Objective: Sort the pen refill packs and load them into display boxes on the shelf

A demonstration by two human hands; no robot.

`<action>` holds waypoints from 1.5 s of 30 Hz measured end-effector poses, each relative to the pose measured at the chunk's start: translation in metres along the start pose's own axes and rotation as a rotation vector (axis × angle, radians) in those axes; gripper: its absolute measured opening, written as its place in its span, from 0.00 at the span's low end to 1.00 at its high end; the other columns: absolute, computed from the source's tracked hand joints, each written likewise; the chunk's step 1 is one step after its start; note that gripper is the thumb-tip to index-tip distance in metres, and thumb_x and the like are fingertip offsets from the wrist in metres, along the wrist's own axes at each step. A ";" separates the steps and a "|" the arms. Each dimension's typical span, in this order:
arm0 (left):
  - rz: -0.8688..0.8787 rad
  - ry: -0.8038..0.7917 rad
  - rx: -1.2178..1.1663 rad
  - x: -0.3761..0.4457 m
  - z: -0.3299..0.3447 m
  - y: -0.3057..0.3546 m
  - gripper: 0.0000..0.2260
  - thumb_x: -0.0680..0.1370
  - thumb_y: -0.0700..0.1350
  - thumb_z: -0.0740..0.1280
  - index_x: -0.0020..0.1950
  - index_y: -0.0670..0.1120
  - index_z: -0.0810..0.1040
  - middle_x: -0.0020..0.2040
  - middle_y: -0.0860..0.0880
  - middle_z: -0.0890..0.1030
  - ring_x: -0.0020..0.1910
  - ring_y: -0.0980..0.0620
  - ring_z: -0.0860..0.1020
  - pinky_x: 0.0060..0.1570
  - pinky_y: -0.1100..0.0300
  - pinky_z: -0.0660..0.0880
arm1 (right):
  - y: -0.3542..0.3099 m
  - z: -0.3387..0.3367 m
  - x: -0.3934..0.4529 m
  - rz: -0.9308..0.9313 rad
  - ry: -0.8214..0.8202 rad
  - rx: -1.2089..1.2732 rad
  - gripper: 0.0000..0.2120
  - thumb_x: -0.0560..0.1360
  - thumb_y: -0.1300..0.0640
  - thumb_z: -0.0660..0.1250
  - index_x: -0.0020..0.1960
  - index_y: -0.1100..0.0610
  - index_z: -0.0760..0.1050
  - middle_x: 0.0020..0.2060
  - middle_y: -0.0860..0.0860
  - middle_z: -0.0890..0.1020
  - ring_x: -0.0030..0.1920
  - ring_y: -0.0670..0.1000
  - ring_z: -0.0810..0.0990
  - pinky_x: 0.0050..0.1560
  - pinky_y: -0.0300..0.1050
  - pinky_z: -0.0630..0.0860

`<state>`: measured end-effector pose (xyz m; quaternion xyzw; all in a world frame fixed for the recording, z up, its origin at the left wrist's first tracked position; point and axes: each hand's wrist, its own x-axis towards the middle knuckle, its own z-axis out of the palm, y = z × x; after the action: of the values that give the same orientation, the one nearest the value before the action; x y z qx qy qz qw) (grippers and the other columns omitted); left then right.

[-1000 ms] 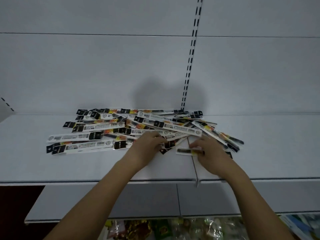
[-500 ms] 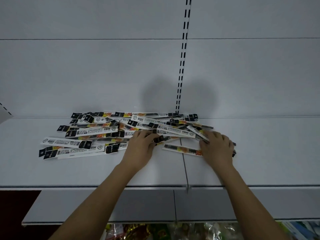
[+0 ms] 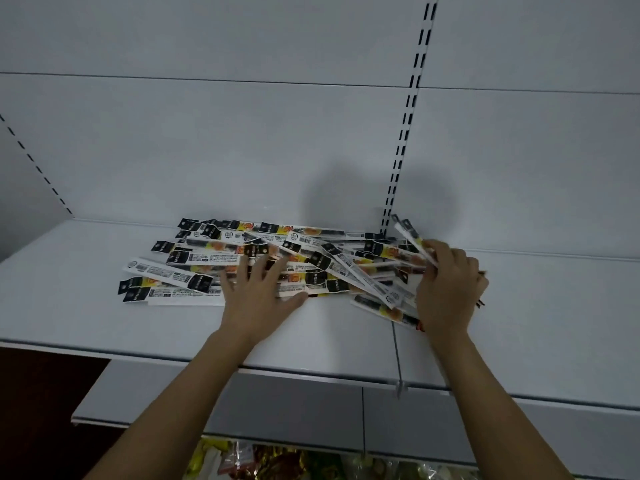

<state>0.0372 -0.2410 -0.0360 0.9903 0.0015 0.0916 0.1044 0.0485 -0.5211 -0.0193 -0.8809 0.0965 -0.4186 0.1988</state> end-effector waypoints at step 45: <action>0.457 0.412 -0.176 0.023 -0.013 -0.038 0.26 0.77 0.52 0.60 0.75 0.51 0.65 0.76 0.47 0.65 0.78 0.43 0.56 0.72 0.33 0.55 | -0.083 0.012 -0.036 -0.007 -0.611 0.284 0.19 0.82 0.63 0.56 0.73 0.60 0.68 0.70 0.54 0.70 0.72 0.54 0.65 0.72 0.45 0.60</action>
<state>0.0584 -0.2011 -0.0274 0.9129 -0.2076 0.3109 0.1637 0.0356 -0.4314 -0.0154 -0.9294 -0.0298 -0.1451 0.3381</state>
